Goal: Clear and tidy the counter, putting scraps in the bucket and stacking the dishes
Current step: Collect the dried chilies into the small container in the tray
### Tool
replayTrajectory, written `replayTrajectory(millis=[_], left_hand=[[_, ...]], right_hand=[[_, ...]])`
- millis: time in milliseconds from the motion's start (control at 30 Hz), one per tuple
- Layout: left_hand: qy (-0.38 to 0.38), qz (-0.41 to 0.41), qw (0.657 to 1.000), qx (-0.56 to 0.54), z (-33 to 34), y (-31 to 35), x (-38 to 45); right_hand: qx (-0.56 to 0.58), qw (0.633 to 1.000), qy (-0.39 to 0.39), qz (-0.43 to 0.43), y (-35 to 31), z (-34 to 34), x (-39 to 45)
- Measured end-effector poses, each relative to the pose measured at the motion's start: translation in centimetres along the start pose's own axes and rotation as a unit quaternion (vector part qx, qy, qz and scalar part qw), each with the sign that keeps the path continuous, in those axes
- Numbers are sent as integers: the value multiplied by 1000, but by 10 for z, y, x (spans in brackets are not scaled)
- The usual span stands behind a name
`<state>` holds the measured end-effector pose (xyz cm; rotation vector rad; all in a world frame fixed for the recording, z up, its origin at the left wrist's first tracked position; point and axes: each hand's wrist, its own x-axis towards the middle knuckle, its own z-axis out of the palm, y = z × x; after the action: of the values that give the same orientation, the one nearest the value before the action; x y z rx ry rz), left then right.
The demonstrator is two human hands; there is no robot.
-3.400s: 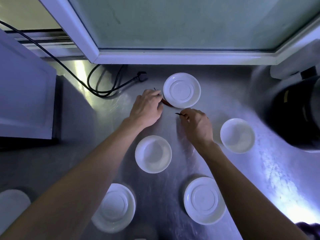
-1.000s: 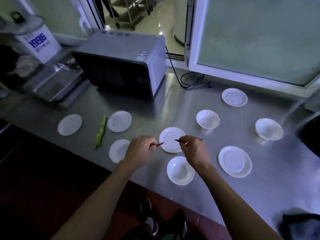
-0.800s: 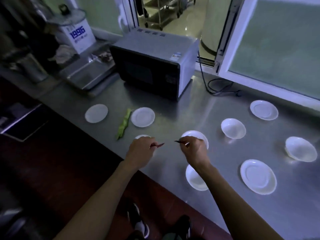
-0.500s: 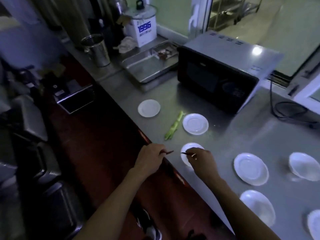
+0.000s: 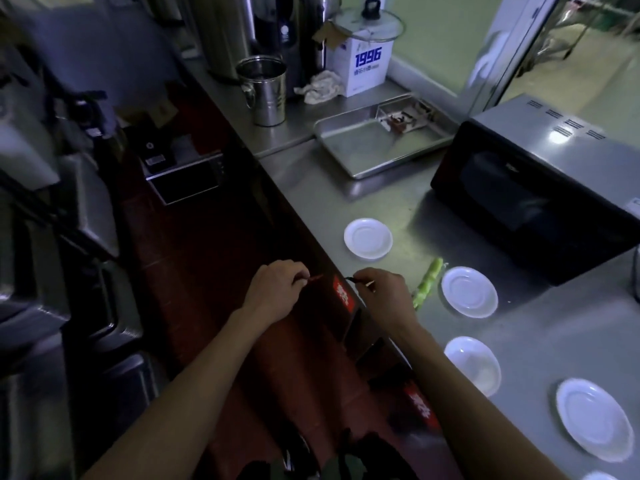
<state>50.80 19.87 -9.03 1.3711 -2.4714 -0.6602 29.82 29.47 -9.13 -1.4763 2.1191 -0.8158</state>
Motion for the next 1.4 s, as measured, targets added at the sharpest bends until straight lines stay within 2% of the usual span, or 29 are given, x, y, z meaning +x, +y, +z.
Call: replayTrajectory(millis=[233,367,633,867,1033,1167,1400], left_hand=[[-1,-21,1000,2,-14,-46,42],[-8,-39,999,15,-22,-78,77],[-32,-61,996,51,-55,-125,193],[-25,-24,999,28,-53,-108,291],[-58,18,998,29,-35,-78,358],[-98,61,993,36,-13,-51,407],[-156,135,978,-24,24,-22,486]], right_hand=[[-24,998,-54,1,-14,36,62],[1,997,-75,-8,-21,63,118],[11,994,-110,16,-18,83,250],[16,997,-50,51,-6,45,335],[47,995,-9,90,25,14,354],[48,985,42,161,52,-7,359],[46,970,105,214,77,-28,383]])
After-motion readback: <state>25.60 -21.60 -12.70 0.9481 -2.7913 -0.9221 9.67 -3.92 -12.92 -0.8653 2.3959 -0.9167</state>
